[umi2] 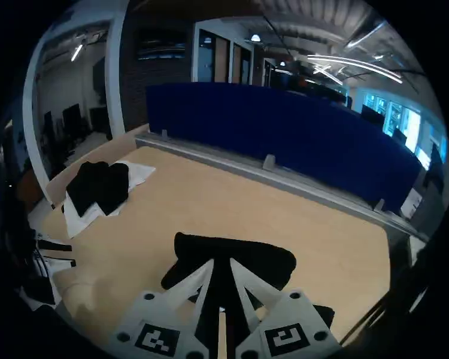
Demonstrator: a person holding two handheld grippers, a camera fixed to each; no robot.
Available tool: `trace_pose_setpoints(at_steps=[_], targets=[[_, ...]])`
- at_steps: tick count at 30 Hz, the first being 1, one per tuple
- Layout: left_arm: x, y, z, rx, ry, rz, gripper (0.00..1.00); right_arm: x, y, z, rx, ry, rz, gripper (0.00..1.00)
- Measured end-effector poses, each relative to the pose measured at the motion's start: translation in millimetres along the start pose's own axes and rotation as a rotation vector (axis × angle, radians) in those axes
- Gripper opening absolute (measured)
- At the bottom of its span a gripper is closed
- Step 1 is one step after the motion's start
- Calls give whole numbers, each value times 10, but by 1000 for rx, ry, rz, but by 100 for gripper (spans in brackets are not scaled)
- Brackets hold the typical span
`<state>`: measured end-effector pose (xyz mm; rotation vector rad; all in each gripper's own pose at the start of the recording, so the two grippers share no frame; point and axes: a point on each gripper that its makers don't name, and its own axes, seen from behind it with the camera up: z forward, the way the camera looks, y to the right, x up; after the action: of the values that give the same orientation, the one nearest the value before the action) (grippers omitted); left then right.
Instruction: Fold towel
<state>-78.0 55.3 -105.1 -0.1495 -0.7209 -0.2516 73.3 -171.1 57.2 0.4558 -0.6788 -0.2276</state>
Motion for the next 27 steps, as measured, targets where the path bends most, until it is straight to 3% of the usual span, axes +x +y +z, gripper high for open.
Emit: trace_pose_setpoints(at_steps=[8,15,27], targets=[[-18,44,-9,1,-7,3,92,-2,561,-104,-69,-1,4,3],[-40,80,-26,3,-12,11,92,33,925,-88,-94,10,37,3],[-68,88,-32,21,-16,13,92,-25,1204,59,-98,11,77,3]])
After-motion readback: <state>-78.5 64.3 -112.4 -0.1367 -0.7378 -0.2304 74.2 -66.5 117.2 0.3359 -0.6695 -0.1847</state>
